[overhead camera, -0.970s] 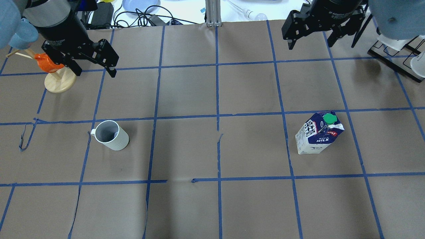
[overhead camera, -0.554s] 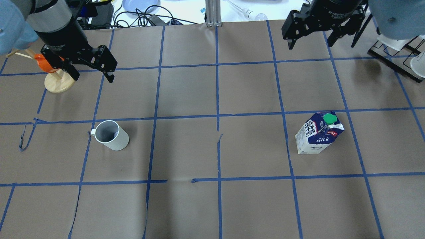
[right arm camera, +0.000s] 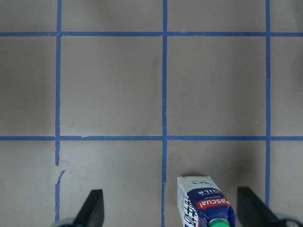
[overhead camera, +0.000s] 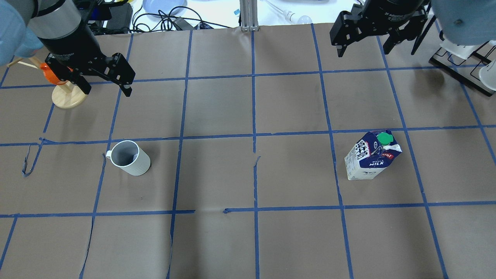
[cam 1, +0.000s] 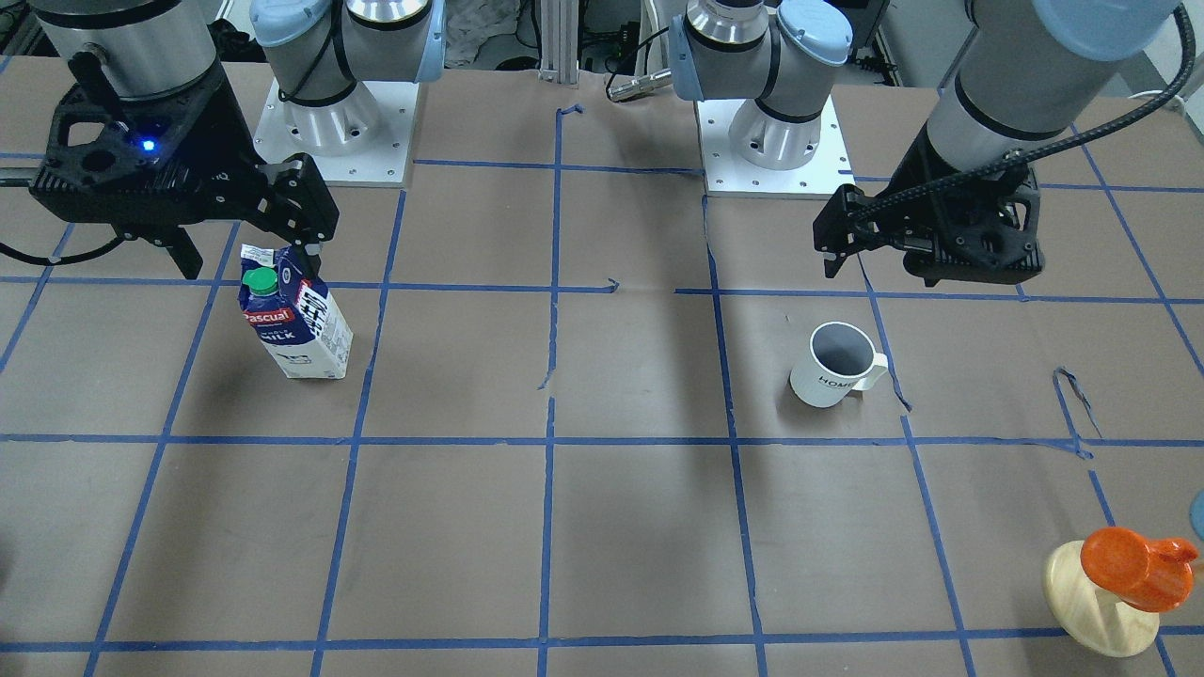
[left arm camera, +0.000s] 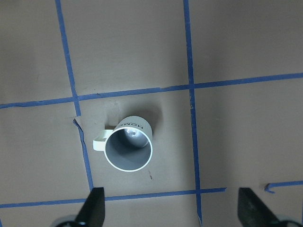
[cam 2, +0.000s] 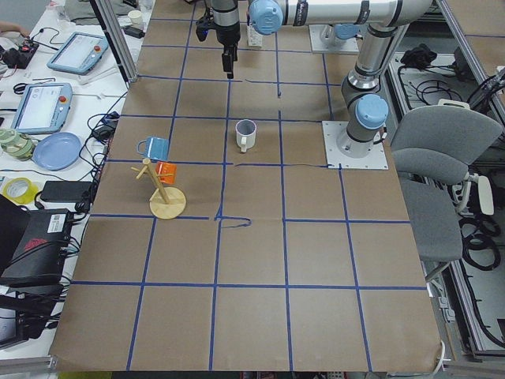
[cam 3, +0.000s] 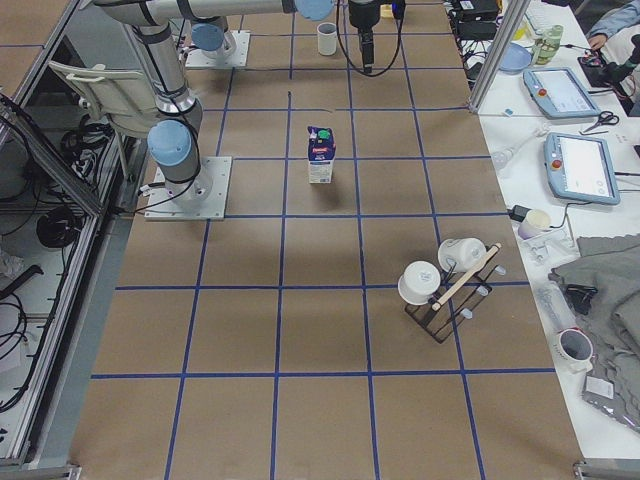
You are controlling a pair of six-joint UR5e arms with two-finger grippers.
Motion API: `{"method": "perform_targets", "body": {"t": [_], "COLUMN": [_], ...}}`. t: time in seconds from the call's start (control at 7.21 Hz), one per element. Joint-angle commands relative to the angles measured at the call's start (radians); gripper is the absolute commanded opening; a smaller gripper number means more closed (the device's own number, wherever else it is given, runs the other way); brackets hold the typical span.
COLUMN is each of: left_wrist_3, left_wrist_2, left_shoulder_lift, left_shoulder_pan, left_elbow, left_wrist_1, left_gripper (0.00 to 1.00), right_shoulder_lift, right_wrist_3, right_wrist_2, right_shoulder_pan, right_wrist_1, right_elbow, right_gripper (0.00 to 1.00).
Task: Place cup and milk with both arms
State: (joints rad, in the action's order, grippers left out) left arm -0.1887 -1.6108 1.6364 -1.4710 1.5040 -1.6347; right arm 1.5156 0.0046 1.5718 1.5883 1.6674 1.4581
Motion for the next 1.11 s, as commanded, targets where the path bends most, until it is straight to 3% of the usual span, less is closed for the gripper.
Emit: {"method": "perform_targets", "body": {"t": [0.0,0.42,0.55,0.97], "left_wrist_3": [0.000,0.002,0.012,0.020], "left_wrist_2": [0.006,0.003,-0.001,0.014], "left_shoulder_lift": [-0.001,0.002,0.013,0.003], "left_shoulder_pan": [0.005,0.014,0.040,0.188], "left_elbow": [0.001,0.016,0.042,0.134], "left_wrist_1": [-0.001,0.007,0.075,0.125], "left_gripper": [1.00,1.00,1.00,1.00], "right_shoulder_lift": [0.000,0.000,0.000,0.001], "right_wrist_3": [0.000,0.000,0.000,0.000], "right_wrist_2": [0.002,0.002,0.002,0.002], "right_shoulder_pan": [-0.001,-0.001,-0.001,-0.001], "right_wrist_1": [0.000,0.000,0.000,-0.002], "right_elbow": [0.001,0.001,0.001,0.001], "right_gripper": [1.00,1.00,1.00,1.00]}}
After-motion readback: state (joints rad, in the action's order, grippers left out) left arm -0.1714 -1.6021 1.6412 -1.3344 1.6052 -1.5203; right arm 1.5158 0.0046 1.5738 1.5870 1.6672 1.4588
